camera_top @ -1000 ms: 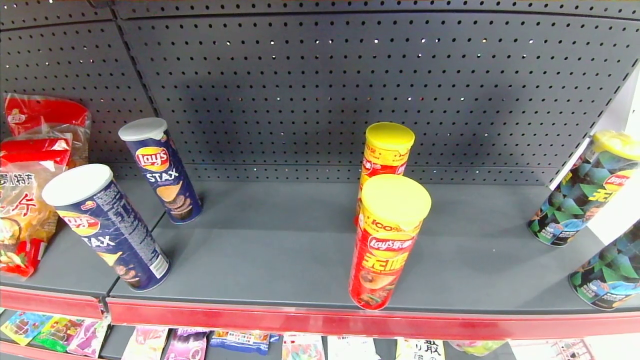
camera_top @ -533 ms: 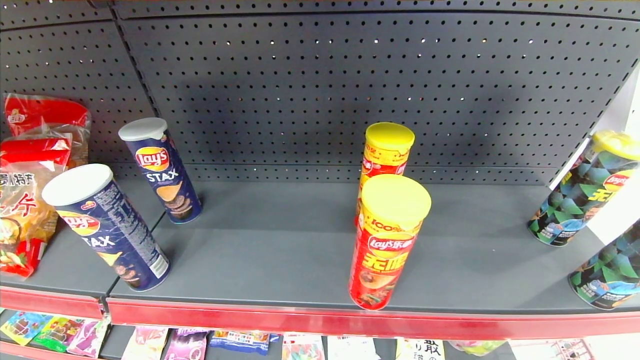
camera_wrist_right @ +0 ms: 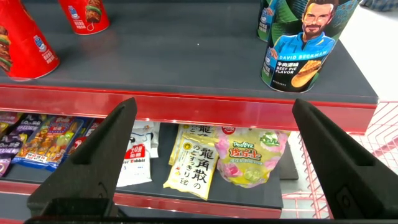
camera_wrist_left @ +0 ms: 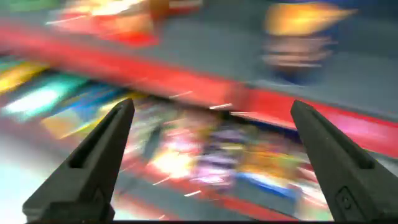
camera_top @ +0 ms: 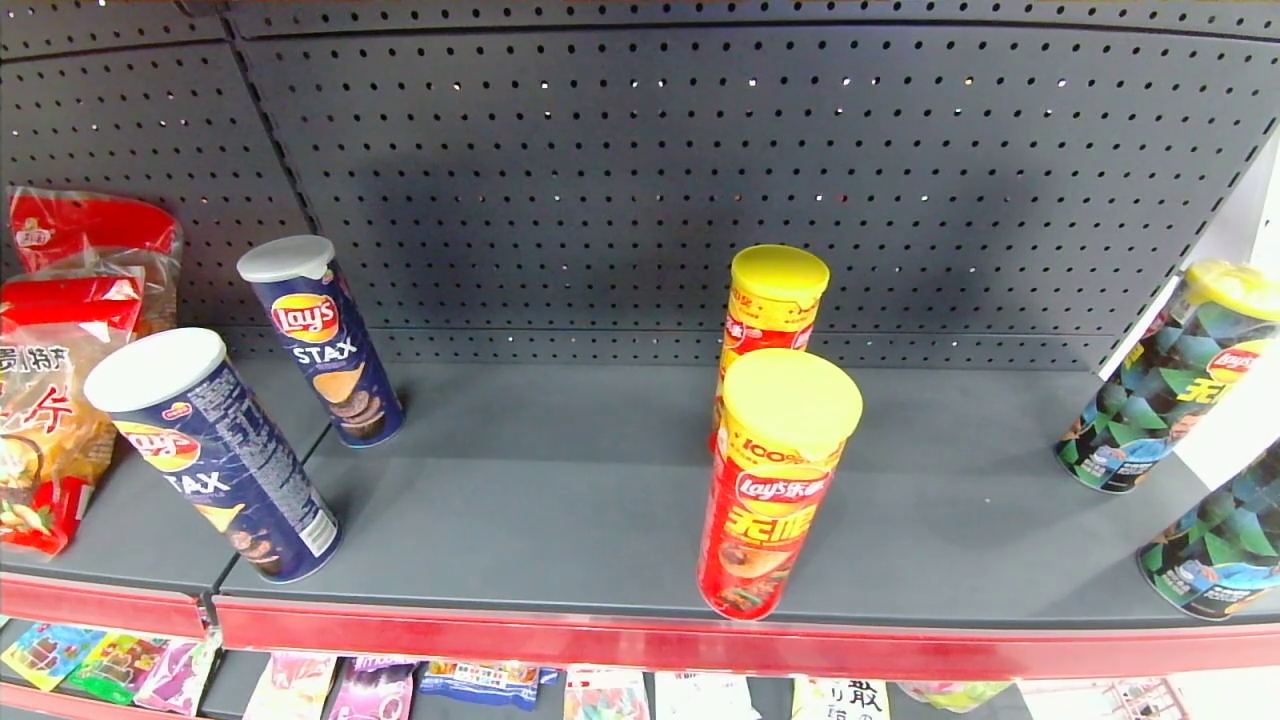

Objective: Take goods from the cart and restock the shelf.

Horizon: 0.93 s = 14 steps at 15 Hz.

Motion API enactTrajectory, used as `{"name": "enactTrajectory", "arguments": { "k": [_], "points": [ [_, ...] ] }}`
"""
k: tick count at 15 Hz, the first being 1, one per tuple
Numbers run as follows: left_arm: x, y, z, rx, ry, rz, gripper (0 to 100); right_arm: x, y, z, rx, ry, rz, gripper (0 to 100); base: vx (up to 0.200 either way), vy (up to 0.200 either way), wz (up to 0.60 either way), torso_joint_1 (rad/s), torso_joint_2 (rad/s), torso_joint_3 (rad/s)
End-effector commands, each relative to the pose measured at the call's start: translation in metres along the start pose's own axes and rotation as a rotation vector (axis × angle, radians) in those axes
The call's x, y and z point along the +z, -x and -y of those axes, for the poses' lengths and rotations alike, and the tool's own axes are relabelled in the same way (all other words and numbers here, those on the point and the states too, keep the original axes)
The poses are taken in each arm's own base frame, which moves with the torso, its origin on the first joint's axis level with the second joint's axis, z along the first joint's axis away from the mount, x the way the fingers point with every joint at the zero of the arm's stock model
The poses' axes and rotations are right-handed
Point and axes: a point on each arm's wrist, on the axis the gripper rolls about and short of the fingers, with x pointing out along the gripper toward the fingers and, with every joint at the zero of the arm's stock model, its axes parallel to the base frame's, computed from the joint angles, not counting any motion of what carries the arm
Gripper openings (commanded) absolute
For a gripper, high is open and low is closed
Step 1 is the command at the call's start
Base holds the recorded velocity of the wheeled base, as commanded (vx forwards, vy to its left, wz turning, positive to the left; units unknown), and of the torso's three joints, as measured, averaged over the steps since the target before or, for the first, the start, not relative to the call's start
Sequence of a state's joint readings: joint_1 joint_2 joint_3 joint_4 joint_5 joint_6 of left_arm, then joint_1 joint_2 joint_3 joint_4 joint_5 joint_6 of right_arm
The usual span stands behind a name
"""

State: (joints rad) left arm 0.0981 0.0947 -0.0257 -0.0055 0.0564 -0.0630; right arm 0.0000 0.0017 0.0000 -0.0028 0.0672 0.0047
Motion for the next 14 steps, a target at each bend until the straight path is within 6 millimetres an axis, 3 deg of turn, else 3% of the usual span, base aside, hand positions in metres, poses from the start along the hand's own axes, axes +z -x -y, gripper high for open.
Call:
{"name": "enactTrajectory", "arguments": {
  "k": [1,5,8,14],
  "points": [
    [-0.0072,-0.0015,0.0023,-0.117,-0.06,-0.025,100,0.0,0.0,0.0,0.0,0.0,0.0,100,0.0,0.0,0.0,0.0,0.0,0.0],
    [-0.0086,-0.0014,0.002,-0.113,-0.049,-0.039,100,0.0,0.0,0.0,0.0,0.0,0.0,100,0.0,0.0,0.0,0.0,0.0,0.0],
    [-0.0089,0.0002,-0.0001,-0.235,-0.06,-0.02,100,0.0,0.0,0.0,0.0,0.0,0.0,100,0.0,0.0,0.0,0.0,0.0,0.0],
    [-0.0104,0.005,-0.0022,-0.135,-0.053,0.054,100,0.0,0.0,0.0,0.0,-0.001,0.0,100,0.0,0.0,0.0,0.0,0.0,0.0]
  ]
}}
